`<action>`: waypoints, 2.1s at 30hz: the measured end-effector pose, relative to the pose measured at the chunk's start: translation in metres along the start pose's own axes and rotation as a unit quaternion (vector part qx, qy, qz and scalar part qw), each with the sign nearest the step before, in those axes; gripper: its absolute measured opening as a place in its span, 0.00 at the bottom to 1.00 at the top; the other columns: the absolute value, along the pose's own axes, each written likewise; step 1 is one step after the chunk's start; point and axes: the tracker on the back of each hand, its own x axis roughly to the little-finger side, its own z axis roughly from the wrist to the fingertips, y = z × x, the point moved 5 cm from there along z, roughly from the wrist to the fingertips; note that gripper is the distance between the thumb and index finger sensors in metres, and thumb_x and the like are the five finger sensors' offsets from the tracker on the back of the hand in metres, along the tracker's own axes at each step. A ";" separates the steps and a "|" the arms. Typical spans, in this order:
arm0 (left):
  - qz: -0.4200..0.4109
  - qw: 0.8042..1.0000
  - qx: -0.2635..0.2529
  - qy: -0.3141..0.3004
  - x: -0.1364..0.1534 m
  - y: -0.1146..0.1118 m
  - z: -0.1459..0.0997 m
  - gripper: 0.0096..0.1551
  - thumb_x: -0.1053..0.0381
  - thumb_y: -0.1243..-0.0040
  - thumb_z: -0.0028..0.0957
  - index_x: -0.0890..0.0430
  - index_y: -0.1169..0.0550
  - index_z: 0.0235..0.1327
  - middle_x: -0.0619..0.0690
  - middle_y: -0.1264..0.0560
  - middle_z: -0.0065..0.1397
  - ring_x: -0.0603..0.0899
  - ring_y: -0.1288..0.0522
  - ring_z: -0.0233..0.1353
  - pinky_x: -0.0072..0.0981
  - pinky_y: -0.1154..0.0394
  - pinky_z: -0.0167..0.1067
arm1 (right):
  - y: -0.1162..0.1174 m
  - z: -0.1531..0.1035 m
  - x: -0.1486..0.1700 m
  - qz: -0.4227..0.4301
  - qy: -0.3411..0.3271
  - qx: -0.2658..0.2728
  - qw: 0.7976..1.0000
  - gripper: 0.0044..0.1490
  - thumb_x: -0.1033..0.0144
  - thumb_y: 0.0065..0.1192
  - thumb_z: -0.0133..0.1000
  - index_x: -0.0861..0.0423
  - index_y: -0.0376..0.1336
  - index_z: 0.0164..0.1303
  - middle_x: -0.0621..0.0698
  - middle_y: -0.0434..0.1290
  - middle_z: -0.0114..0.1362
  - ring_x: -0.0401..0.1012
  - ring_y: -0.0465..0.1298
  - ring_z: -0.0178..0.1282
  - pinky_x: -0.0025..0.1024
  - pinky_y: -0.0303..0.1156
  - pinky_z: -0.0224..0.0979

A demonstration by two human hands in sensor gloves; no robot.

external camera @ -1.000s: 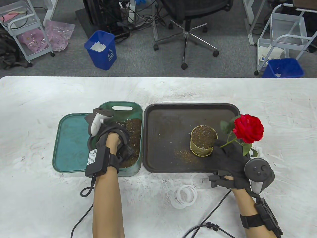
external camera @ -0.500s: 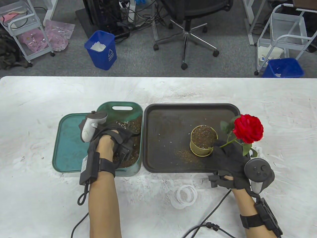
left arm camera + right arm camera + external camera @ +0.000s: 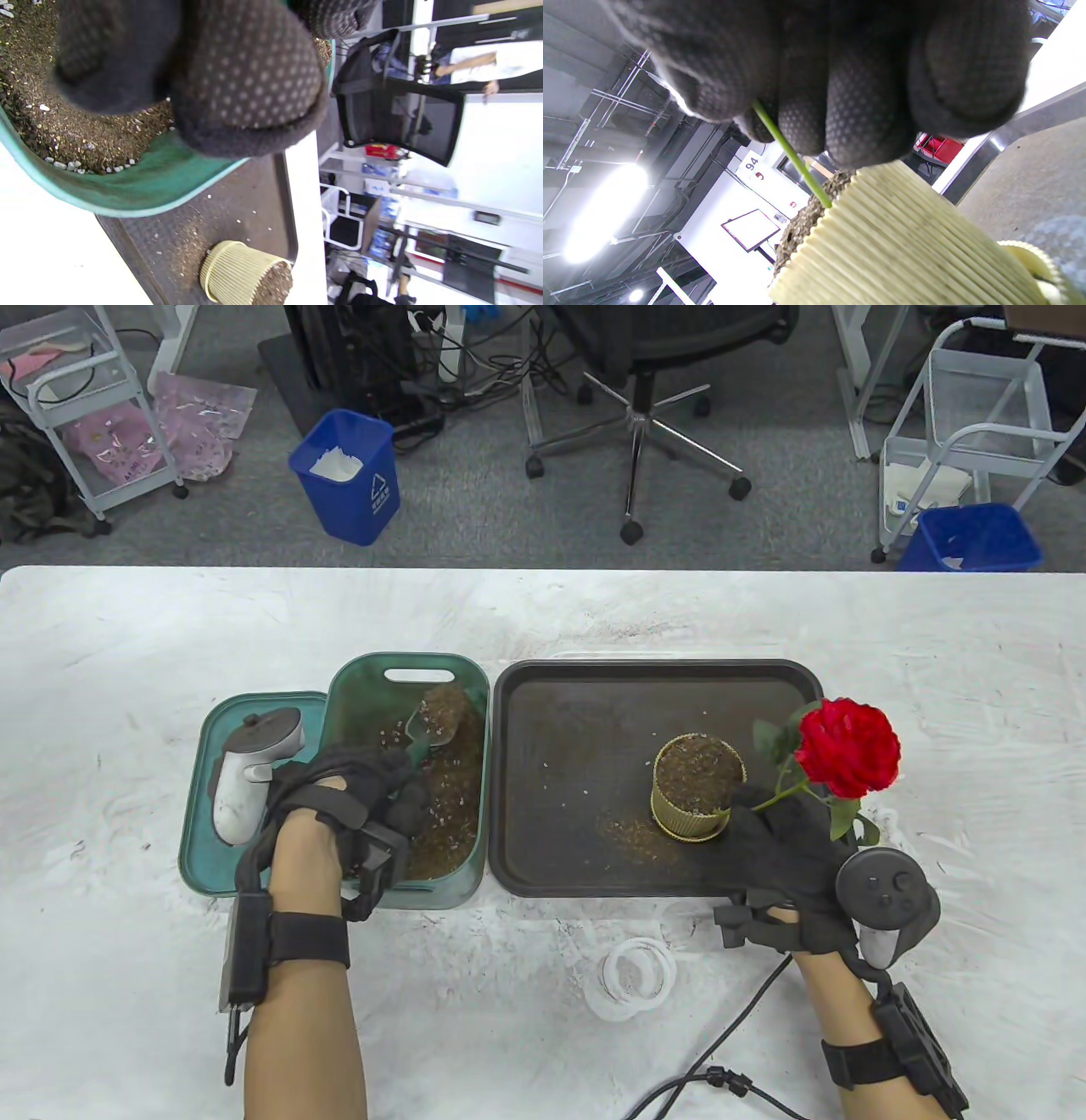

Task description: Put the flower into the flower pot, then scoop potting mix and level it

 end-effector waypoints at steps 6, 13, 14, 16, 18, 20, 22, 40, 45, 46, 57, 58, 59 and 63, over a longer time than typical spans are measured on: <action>0.036 0.996 0.038 -0.069 -0.015 -0.029 -0.018 0.32 0.47 0.51 0.50 0.64 0.31 0.61 0.46 0.18 0.49 0.45 0.10 0.29 0.33 0.12 0.33 | 0.000 0.000 0.000 0.000 0.000 0.000 1.000 0.23 0.61 0.71 0.43 0.53 0.75 0.47 0.57 0.84 0.51 0.53 0.86 0.39 0.50 0.84 0.41; 0.003 0.983 0.123 -0.138 -0.030 -0.112 -0.008 0.32 0.45 0.51 0.52 0.65 0.33 0.62 0.46 0.19 0.50 0.44 0.09 0.31 0.32 0.11 0.35 | 0.000 0.000 0.001 -0.001 0.001 0.000 1.000 0.23 0.61 0.71 0.43 0.53 0.75 0.47 0.57 0.84 0.51 0.53 0.86 0.39 0.50 0.84 0.41; 0.004 0.981 0.126 -0.144 -0.032 -0.121 -0.005 0.32 0.45 0.51 0.52 0.65 0.33 0.62 0.46 0.19 0.50 0.44 0.09 0.31 0.32 0.11 0.35 | 0.000 0.000 0.001 -0.001 0.002 0.000 1.000 0.23 0.61 0.71 0.43 0.53 0.75 0.47 0.57 0.84 0.51 0.53 0.86 0.39 0.50 0.84 0.41; 0.021 0.978 0.134 -0.159 -0.034 -0.145 0.003 0.32 0.45 0.51 0.52 0.65 0.33 0.62 0.46 0.18 0.50 0.44 0.09 0.31 0.32 0.11 0.34 | 0.000 0.000 0.001 -0.001 0.002 0.000 1.000 0.23 0.61 0.71 0.43 0.53 0.75 0.47 0.57 0.84 0.51 0.53 0.86 0.39 0.50 0.84 0.41; 0.030 0.976 0.143 -0.164 -0.033 -0.165 0.016 0.32 0.45 0.51 0.52 0.65 0.33 0.62 0.46 0.19 0.50 0.44 0.09 0.31 0.31 0.11 0.34 | 0.000 0.000 0.001 0.000 0.002 0.000 1.000 0.23 0.61 0.71 0.43 0.53 0.75 0.47 0.57 0.84 0.51 0.53 0.86 0.39 0.50 0.84 0.41; 0.036 0.977 0.141 -0.158 -0.028 -0.178 0.028 0.32 0.45 0.52 0.52 0.65 0.33 0.62 0.45 0.19 0.50 0.44 0.10 0.30 0.31 0.11 0.34 | 0.000 0.000 0.001 -0.002 0.001 0.000 1.000 0.23 0.61 0.71 0.43 0.53 0.75 0.47 0.57 0.84 0.51 0.53 0.86 0.39 0.50 0.84 0.41; 0.046 0.978 0.133 -0.157 -0.023 -0.187 0.038 0.32 0.45 0.52 0.52 0.65 0.33 0.62 0.45 0.19 0.49 0.43 0.10 0.30 0.31 0.12 0.33 | 0.000 0.000 0.001 -0.002 0.001 0.000 1.000 0.23 0.61 0.71 0.43 0.53 0.75 0.47 0.57 0.84 0.51 0.53 0.86 0.39 0.50 0.84 0.41; 0.280 0.942 -0.067 -0.173 -0.022 -0.202 0.057 0.30 0.39 0.44 0.51 0.58 0.24 0.57 0.39 0.15 0.35 0.41 0.16 0.16 0.30 0.13 0.24 | 0.000 0.000 0.001 -0.006 -0.003 0.002 1.000 0.23 0.60 0.71 0.43 0.53 0.75 0.47 0.57 0.84 0.51 0.53 0.86 0.39 0.50 0.84 0.41; 0.389 0.891 -0.136 -0.191 -0.036 -0.213 0.043 0.29 0.38 0.42 0.49 0.54 0.22 0.57 0.40 0.14 0.32 0.41 0.17 0.13 0.31 0.14 0.22 | 0.000 0.000 0.001 -0.006 -0.003 0.003 1.000 0.23 0.60 0.71 0.43 0.53 0.75 0.47 0.57 0.84 0.51 0.52 0.86 0.39 0.50 0.84 0.41; 0.406 0.880 -0.148 -0.195 -0.038 -0.215 0.040 0.29 0.39 0.42 0.49 0.54 0.22 0.57 0.40 0.14 0.32 0.42 0.17 0.14 0.31 0.14 0.22 | 0.000 0.000 0.001 -0.006 -0.003 0.003 1.000 0.23 0.60 0.71 0.43 0.53 0.75 0.47 0.57 0.84 0.51 0.53 0.86 0.39 0.50 0.84 0.41; 0.448 0.843 -0.207 -0.214 -0.042 -0.224 0.032 0.28 0.41 0.42 0.48 0.54 0.22 0.56 0.44 0.15 0.42 0.47 0.13 0.23 0.36 0.13 0.30 | 0.000 0.000 0.000 -0.003 -0.001 0.003 1.000 0.23 0.60 0.71 0.43 0.53 0.75 0.47 0.57 0.84 0.51 0.52 0.86 0.39 0.50 0.84 0.41; 0.454 0.837 -0.214 -0.216 -0.043 -0.224 0.031 0.28 0.41 0.41 0.48 0.54 0.22 0.57 0.44 0.15 0.43 0.47 0.12 0.24 0.36 0.13 0.31 | 0.000 0.000 0.000 -0.002 0.000 0.003 1.000 0.23 0.60 0.71 0.43 0.53 0.75 0.47 0.57 0.84 0.51 0.52 0.86 0.39 0.50 0.84 0.41; 0.460 0.833 -0.220 -0.216 -0.044 -0.224 0.030 0.28 0.41 0.41 0.47 0.54 0.22 0.57 0.45 0.15 0.44 0.47 0.12 0.25 0.37 0.13 0.32 | 0.000 0.000 0.000 -0.002 0.000 0.003 1.000 0.23 0.60 0.71 0.43 0.53 0.75 0.47 0.57 0.84 0.51 0.52 0.86 0.39 0.50 0.84 0.41; 0.485 0.807 -0.250 -0.226 -0.047 -0.226 0.025 0.28 0.42 0.40 0.47 0.53 0.22 0.57 0.45 0.15 0.47 0.49 0.11 0.28 0.38 0.13 0.36 | 0.000 0.000 0.000 -0.002 0.000 0.003 1.000 0.23 0.60 0.71 0.43 0.53 0.75 0.47 0.57 0.84 0.51 0.52 0.86 0.39 0.50 0.84 0.41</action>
